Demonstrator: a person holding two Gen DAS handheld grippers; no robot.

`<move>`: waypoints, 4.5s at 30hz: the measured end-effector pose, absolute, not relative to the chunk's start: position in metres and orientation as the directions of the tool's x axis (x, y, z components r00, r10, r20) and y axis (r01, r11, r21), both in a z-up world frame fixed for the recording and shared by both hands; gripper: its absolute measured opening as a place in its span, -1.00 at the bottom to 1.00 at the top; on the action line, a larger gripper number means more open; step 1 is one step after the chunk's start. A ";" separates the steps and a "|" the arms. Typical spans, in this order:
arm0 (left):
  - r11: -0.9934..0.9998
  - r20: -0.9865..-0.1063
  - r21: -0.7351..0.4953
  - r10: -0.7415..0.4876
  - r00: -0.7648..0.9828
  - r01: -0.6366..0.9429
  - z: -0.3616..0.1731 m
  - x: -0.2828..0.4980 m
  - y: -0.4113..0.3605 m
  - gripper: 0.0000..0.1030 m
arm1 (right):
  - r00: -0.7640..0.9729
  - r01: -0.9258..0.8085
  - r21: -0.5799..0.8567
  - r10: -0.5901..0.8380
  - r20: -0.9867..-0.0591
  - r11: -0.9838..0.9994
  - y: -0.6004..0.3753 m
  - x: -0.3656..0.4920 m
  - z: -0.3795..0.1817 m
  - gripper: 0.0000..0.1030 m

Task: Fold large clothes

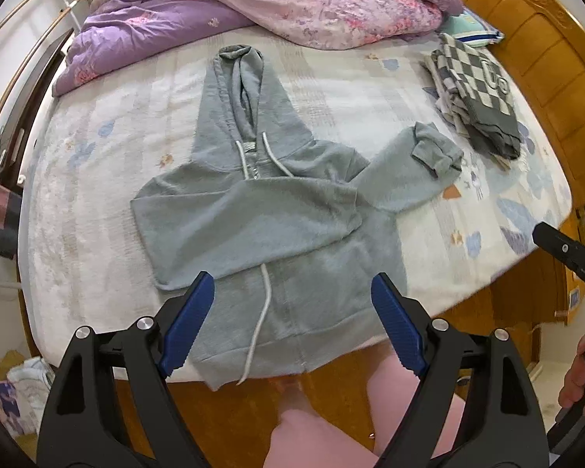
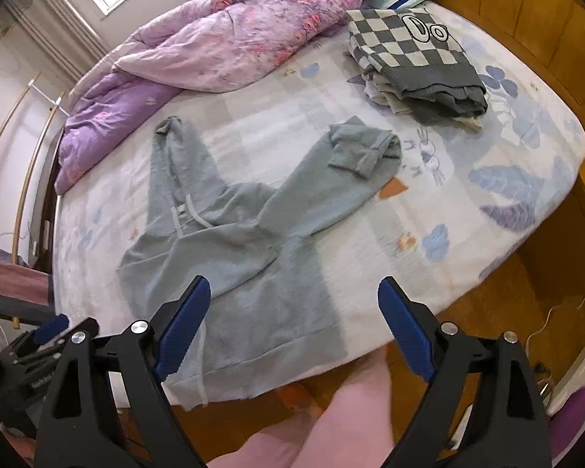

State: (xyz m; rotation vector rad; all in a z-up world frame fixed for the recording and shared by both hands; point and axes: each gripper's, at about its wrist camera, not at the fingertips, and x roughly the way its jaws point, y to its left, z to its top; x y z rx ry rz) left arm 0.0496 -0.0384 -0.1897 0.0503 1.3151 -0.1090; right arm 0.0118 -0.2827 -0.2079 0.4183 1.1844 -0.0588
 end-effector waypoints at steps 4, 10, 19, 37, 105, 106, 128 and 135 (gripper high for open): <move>0.997 -0.978 -0.017 -0.033 0.204 0.081 -0.203 0.082 -0.076 0.62 | 0.342 0.253 0.313 0.218 -0.914 0.915 -0.332 0.053 -0.226 0.64; 0.999 -0.993 -0.024 -0.029 0.117 0.041 -0.234 0.131 -0.126 0.62 | 0.233 0.226 0.290 0.237 -0.943 0.930 -0.390 0.116 -0.271 0.64; 0.999 -0.999 0.046 0.046 -0.018 -0.021 -0.297 0.173 -0.141 0.62 | 0.056 0.230 0.224 0.217 -0.975 0.947 -0.444 0.190 -0.367 0.64; 0.973 -0.984 0.044 0.003 -0.177 -0.228 -0.394 0.162 -0.102 0.69 | 0.555 -0.752 -0.554 -0.110 -0.824 0.358 -0.329 0.175 -0.492 0.20; 0.985 -0.990 -0.061 -0.081 -0.117 -0.163 -0.519 0.208 -0.175 -0.57 | 0.346 0.646 0.393 0.208 -0.915 0.654 -0.663 0.150 -0.400 -0.87; 0.984 -0.991 -0.060 -0.079 -0.111 -0.167 -0.518 0.204 -0.179 -0.56 | 0.369 0.620 0.414 0.218 -0.903 0.666 -0.658 0.156 -0.387 -0.87; 0.973 -0.978 -0.206 -0.207 0.002 -0.107 -0.522 0.177 -0.142 -0.57 | 0.551 -0.073 0.652 0.575 -0.605 0.755 -0.361 0.221 -0.145 -0.87; 0.922 -0.935 -0.355 -0.354 0.036 -0.154 -0.477 0.170 -0.059 -0.96 | 0.496 -0.128 0.615 0.587 -0.640 0.778 -0.241 0.212 -0.144 -0.87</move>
